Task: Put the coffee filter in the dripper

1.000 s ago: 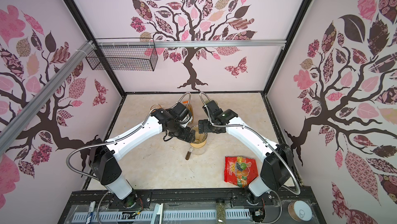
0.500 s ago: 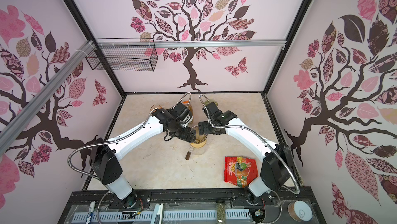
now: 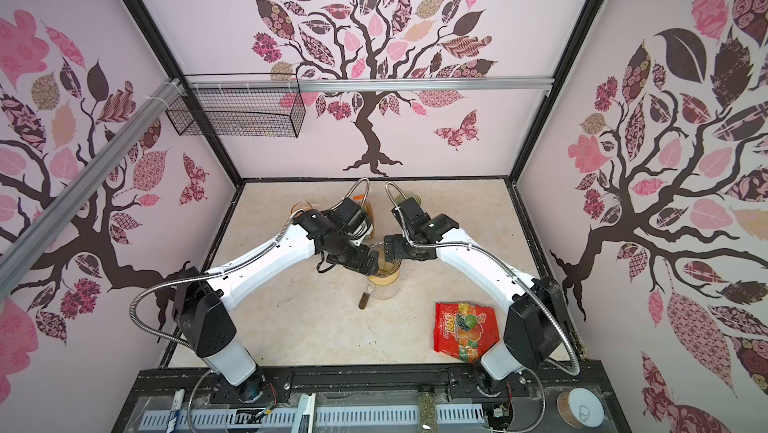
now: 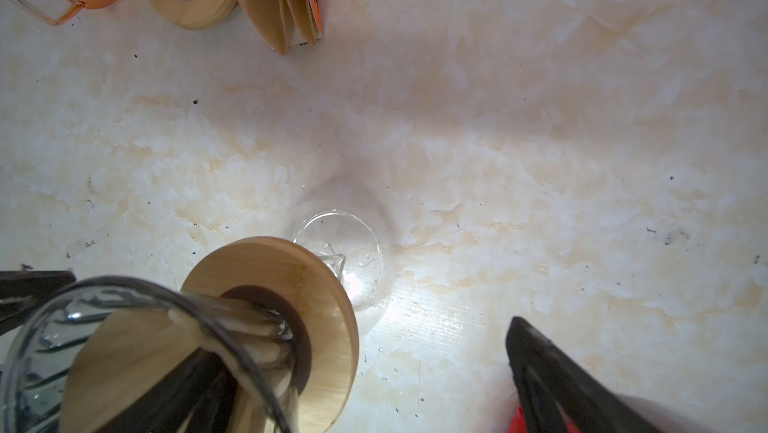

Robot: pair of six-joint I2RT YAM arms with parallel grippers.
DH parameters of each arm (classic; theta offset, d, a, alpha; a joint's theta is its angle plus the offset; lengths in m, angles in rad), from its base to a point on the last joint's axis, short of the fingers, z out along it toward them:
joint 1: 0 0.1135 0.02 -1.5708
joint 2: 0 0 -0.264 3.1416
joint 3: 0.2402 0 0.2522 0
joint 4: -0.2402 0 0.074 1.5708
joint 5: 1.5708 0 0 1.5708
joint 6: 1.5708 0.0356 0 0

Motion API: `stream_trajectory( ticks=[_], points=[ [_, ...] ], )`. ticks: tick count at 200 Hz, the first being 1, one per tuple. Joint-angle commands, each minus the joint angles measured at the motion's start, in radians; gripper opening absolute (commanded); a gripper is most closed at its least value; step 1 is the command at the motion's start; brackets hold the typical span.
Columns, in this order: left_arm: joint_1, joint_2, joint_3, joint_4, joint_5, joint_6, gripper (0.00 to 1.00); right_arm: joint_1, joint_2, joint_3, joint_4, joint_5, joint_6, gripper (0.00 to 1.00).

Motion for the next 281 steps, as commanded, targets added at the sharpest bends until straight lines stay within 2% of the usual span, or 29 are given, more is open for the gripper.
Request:
stream_trajectory(
  ticks=[1,157,198,281],
  points=[
    [-0.004,-0.056,0.067,-0.025,0.001,0.006,0.98,0.001,-0.021,0.051,-0.023,0.015,-0.012,1.0],
    [0.038,-0.072,0.075,-0.012,-0.024,-0.065,0.98,0.001,-0.076,0.13,-0.075,-0.039,-0.009,1.0],
    [0.052,-0.054,0.079,-0.001,-0.027,-0.078,0.98,0.0,-0.103,0.112,-0.082,-0.032,-0.016,1.0],
    [0.054,0.013,0.113,0.004,-0.101,-0.084,0.98,0.001,-0.101,0.028,-0.067,-0.034,-0.051,1.0]
  ],
)
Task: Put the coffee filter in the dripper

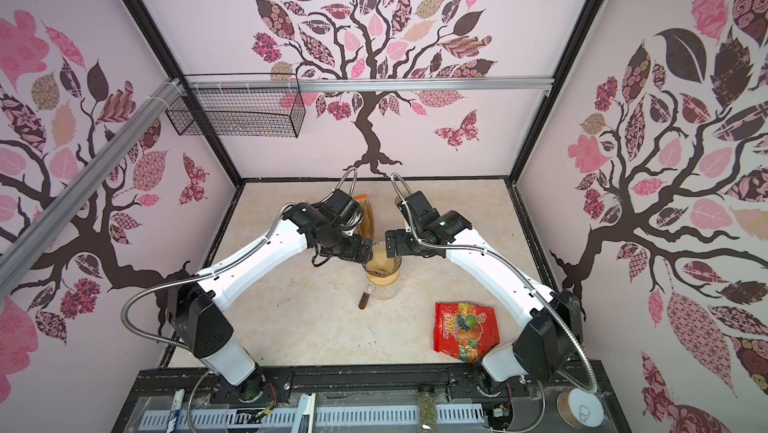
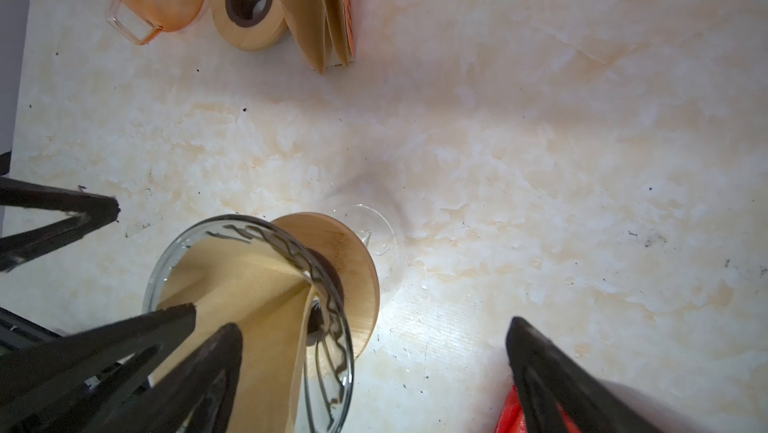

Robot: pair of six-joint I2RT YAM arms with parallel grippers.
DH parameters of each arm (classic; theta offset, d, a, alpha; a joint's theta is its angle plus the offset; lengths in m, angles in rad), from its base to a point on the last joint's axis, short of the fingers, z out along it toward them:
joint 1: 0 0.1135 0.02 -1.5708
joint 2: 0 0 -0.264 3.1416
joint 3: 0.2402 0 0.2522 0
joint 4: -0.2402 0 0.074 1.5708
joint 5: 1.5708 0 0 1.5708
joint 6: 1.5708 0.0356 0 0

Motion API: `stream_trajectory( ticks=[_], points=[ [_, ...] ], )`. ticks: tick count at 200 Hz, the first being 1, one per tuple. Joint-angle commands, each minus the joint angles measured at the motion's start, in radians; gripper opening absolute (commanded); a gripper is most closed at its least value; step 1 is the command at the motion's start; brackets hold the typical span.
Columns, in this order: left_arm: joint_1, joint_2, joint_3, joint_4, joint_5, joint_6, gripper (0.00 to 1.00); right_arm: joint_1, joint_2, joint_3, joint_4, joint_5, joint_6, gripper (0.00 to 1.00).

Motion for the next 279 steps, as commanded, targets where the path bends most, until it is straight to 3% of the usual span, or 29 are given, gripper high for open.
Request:
stream_trajectory(
  ticks=[1,143,238,279],
  points=[
    [0.005,0.015,0.068,0.017,-0.041,-0.006,0.98,0.001,-0.023,-0.018,-0.005,0.0,-0.023,1.0],
    [0.012,0.049,0.054,0.012,-0.074,0.001,0.97,0.002,-0.01,-0.06,-0.004,0.096,-0.042,1.0],
    [0.014,-0.001,0.079,0.033,-0.009,0.005,0.97,0.001,-0.032,-0.035,-0.002,0.048,-0.026,1.0],
    [-0.025,-0.029,0.085,-0.003,-0.011,0.049,0.97,0.0,-0.038,-0.026,-0.001,0.033,-0.024,1.0]
  ],
)
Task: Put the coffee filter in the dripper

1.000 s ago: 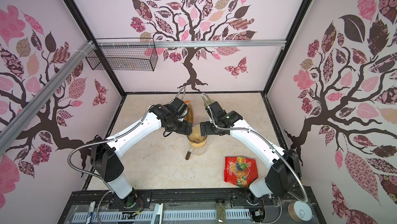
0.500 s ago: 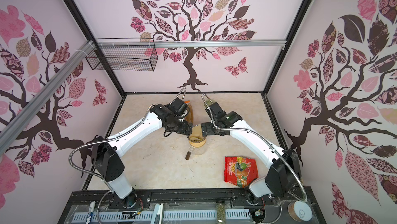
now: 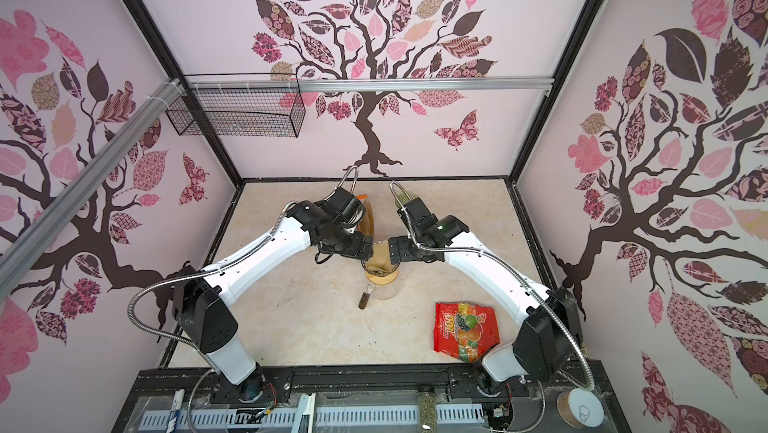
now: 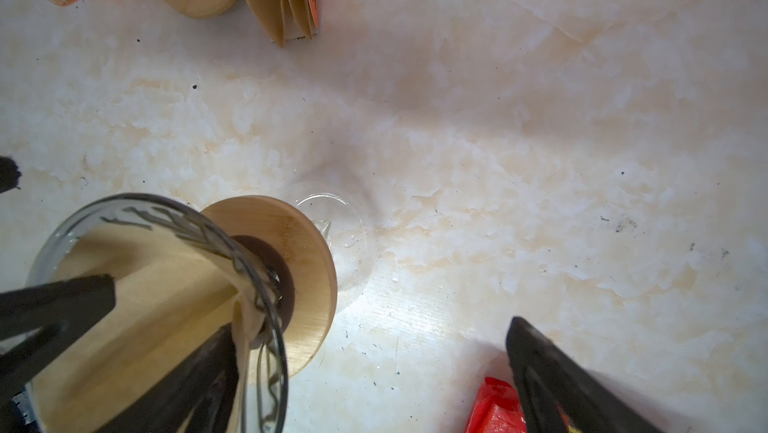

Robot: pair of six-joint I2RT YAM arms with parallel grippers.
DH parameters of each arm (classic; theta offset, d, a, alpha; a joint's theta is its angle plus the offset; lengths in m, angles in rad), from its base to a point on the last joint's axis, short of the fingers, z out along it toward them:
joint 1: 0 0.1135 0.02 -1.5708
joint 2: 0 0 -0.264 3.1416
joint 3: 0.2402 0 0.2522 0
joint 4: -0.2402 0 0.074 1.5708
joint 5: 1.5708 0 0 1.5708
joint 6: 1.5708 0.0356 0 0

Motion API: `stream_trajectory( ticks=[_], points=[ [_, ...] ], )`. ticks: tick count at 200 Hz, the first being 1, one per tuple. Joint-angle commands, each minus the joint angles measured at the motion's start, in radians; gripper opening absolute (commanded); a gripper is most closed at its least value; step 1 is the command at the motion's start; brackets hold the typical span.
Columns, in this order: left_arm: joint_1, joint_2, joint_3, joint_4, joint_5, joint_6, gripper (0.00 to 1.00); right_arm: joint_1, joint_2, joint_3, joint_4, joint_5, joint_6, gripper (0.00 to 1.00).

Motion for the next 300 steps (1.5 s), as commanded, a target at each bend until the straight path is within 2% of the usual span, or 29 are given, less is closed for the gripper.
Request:
stream_trajectory(
  ticks=[1,67,191,300],
  points=[
    [-0.028,-0.044,0.056,-0.012,0.004,0.038,0.97,0.001,-0.037,0.031,-0.006,-0.013,0.005,1.0],
    [-0.064,-0.022,0.027,-0.032,0.034,0.055,0.97,0.001,-0.043,0.041,-0.007,-0.026,0.006,1.0],
    [-0.067,-0.033,-0.048,-0.035,0.069,0.062,0.96,0.001,-0.04,0.075,-0.018,-0.008,0.002,1.0],
    [-0.067,-0.034,-0.041,-0.038,0.076,0.067,0.96,0.002,-0.049,0.083,-0.023,0.005,-0.004,1.0]
  ],
)
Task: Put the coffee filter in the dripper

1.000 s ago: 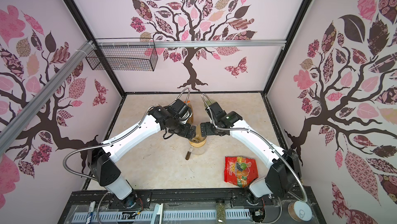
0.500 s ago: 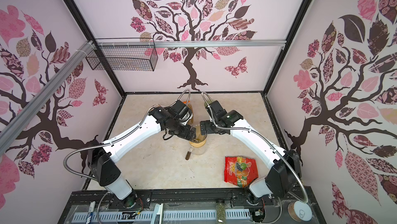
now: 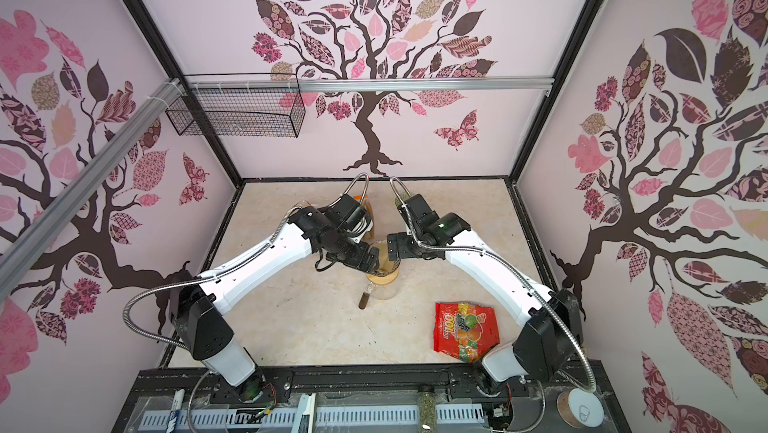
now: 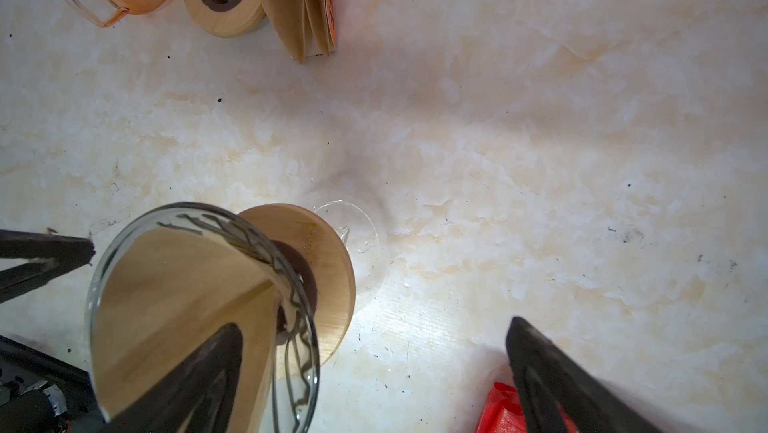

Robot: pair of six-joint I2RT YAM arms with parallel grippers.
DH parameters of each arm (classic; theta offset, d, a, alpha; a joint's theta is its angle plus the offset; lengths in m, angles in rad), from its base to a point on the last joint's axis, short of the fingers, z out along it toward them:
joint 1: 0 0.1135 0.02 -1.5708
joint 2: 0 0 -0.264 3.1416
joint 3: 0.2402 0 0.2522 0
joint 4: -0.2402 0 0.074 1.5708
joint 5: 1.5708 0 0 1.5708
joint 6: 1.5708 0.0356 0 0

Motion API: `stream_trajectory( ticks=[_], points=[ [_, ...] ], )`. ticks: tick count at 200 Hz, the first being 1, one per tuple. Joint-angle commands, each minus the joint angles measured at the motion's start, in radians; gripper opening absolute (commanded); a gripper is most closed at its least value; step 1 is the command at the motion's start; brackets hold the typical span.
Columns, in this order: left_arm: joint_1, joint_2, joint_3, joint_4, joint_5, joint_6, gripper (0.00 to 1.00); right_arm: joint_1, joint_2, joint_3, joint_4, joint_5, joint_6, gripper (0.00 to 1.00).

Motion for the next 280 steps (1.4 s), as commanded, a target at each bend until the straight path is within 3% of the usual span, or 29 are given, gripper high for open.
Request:
stream_trajectory(
  ticks=[1,179,280],
  points=[
    [-0.005,-0.013,-0.017,-0.008,0.006,0.018,0.96,0.001,-0.048,0.046,-0.019,0.017,-0.007,1.0],
    [0.015,-0.14,0.123,-0.088,-0.123,0.035,0.98,0.001,-0.142,0.108,-0.055,0.078,-0.018,1.0],
    [0.322,-0.18,0.103,-0.042,-0.135,-0.024,0.98,0.001,-0.262,0.06,-0.107,0.065,0.031,1.0]
  ],
)
